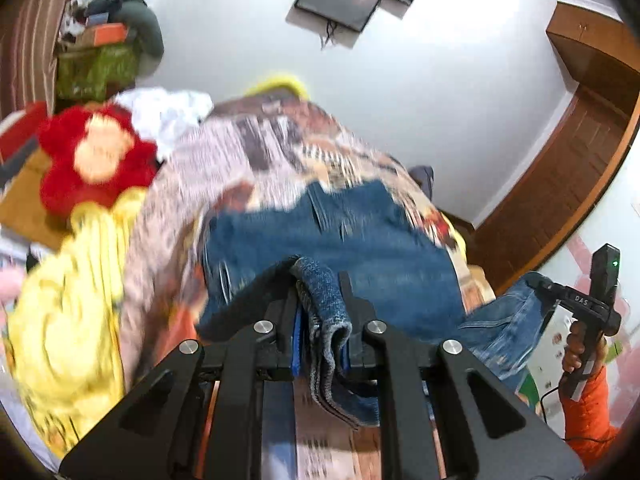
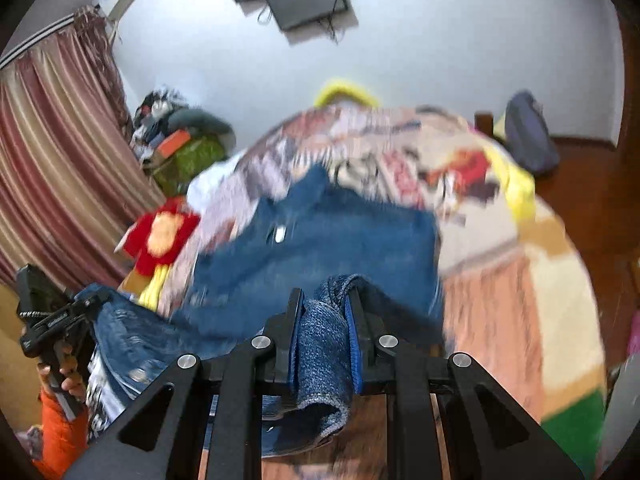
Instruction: Fold large clothes
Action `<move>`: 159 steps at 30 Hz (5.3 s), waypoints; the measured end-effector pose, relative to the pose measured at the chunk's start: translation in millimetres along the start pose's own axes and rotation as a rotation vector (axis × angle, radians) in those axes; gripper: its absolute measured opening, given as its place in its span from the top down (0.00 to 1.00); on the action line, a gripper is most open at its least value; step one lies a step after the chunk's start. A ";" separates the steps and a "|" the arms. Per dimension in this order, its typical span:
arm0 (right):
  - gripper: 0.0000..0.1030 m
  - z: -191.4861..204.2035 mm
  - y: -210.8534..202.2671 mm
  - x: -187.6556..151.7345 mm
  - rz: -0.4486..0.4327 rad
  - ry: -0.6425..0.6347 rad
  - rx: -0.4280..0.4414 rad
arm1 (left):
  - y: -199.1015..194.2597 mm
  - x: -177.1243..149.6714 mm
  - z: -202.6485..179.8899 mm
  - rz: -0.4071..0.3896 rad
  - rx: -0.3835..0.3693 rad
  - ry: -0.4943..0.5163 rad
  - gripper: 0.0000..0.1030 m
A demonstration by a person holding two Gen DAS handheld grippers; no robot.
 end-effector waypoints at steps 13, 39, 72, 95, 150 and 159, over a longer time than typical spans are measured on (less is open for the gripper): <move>0.84 -41.9 138.9 72.4 0.025 0.029 -0.130 | 133.2 38.3 62.4 0.080 0.176 -0.042 0.87; 0.83 -100.2 135.4 20.6 0.109 -0.116 -0.292 | 153.5 30.5 69.7 0.121 0.404 0.180 0.22; 0.83 8.7 248.5 4.0 0.301 -0.262 -0.126 | 238.8 12.0 86.2 0.274 0.470 0.351 0.04; 0.83 111.1 218.9 -8.5 0.264 -0.339 0.026 | 173.4 30.2 36.6 0.165 0.293 0.332 0.03; 0.06 -37.3 115.0 -24.9 0.186 -0.131 -0.210 | 59.4 -66.6 128.9 0.152 0.357 -0.099 0.01; 0.06 38.9 149.0 -30.5 0.220 -0.181 -0.056 | 87.7 -101.1 94.6 0.228 0.149 -0.280 0.01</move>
Point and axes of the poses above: each gripper's, at about its wrist camera, not at the fingertips, and y roughly the way its jaws point, z to its left, x to its top, the point moved 6 cm from there along y, roughly the way its jaws point, and after that the axes turned 6 degrees about -z, right-handed, at the moved point
